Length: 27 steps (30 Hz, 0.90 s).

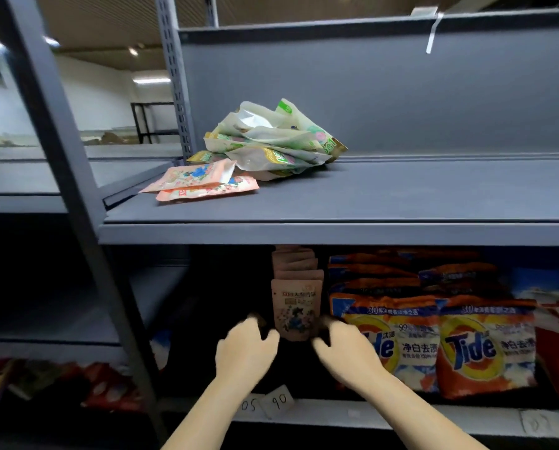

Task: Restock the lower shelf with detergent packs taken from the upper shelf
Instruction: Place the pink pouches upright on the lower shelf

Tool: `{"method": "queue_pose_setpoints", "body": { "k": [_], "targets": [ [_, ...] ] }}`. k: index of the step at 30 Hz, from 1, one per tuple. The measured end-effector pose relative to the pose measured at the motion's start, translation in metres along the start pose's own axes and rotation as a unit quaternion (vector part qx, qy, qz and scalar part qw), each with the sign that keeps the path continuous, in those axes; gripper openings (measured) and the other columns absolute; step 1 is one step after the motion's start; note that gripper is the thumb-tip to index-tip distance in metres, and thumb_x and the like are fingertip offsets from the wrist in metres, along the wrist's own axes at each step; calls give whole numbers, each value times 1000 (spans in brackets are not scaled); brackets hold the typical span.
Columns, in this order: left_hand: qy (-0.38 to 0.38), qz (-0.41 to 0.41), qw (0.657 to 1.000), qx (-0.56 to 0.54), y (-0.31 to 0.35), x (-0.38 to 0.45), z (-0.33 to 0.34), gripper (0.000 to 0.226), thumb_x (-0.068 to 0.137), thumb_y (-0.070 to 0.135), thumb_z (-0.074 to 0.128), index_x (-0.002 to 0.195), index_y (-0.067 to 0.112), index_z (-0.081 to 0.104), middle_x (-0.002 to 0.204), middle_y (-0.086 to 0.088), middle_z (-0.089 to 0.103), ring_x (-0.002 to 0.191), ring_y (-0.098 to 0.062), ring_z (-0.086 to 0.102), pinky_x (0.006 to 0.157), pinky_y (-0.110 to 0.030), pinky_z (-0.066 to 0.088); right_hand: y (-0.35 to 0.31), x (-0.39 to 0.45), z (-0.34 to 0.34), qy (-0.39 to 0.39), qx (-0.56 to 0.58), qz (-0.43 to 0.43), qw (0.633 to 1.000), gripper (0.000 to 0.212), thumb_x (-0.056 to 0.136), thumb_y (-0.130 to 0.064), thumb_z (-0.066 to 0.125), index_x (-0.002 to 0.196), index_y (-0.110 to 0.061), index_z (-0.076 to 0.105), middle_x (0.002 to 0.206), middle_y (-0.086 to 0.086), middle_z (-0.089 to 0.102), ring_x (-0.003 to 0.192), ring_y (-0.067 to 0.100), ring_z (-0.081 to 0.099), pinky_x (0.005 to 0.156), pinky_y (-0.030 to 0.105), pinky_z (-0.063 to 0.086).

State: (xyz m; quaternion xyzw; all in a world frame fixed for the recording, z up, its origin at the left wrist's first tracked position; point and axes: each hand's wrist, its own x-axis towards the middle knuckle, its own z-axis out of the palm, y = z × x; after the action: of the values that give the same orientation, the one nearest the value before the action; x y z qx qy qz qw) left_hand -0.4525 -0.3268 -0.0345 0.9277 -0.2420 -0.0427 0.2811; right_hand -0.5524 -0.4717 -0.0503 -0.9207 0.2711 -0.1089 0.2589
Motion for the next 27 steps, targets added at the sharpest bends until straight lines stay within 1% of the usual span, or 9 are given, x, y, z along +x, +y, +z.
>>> {"method": "queue_pose_setpoints", "body": {
  "k": [3,5,7,10,15,18,20,23,27],
  "targets": [
    [71,49,996,-8,8,-22,-21,27,92,46,45,108,25,52,100,10,57,93,-16,56,82,-32,41,-10,-14,-23,27,-13,-48,998,40,93,-41,46,129,-25,51,123,-2,59,110,17,57,80,29,48],
    [108,66,992,-21,15,-31,-40,21,91,45,47,102,28,53,100,12,61,84,-12,53,80,-31,40,-22,-21,-40,51,-15,-85,995,42,94,-44,46,133,-25,48,125,-5,57,114,14,54,84,28,48],
    [159,83,983,-28,23,-37,-62,17,90,44,50,89,28,55,90,13,62,79,-11,54,79,-31,42,-39,-28,-61,73,2,-129,989,34,94,-43,49,124,-29,54,119,-10,59,108,11,56,84,29,48],
    [248,113,961,-45,36,-40,-101,25,87,42,53,70,23,54,70,9,61,72,-15,57,72,-32,43,-71,-33,-96,97,47,-177,978,16,91,-41,53,104,-34,62,104,-18,64,97,6,59,81,30,49],
    [348,124,925,-89,49,-14,-172,20,86,34,55,70,22,54,67,6,58,68,-20,54,59,-30,37,-119,-15,-139,151,95,-215,960,12,89,-36,56,84,-30,65,81,-19,66,76,2,62,73,31,51],
    [330,98,933,-107,48,21,-204,10,88,31,52,86,22,56,83,4,61,80,-20,55,62,-31,39,-141,8,-150,185,90,-224,953,12,88,-32,56,79,-29,63,79,-17,65,75,6,62,71,29,50],
    [279,64,951,-119,47,48,-217,13,90,32,50,96,21,56,96,2,61,90,-21,55,71,-34,44,-151,27,-152,185,88,-216,955,11,87,-31,56,79,-28,63,79,-15,66,77,8,61,72,29,49],
    [223,31,967,-117,44,86,-223,18,91,30,48,103,17,53,106,-3,60,94,-21,52,73,-33,42,-162,58,-147,166,79,-197,963,9,86,-27,56,83,-25,64,86,-9,68,85,14,61,77,31,50],
    [182,-30,978,-98,35,122,-219,43,91,27,47,128,6,46,128,-14,53,115,-31,50,88,-37,44,-172,94,-132,144,48,-168,974,15,85,-25,57,95,-20,67,100,-2,67,95,19,60,83,33,50]
  ]
}}
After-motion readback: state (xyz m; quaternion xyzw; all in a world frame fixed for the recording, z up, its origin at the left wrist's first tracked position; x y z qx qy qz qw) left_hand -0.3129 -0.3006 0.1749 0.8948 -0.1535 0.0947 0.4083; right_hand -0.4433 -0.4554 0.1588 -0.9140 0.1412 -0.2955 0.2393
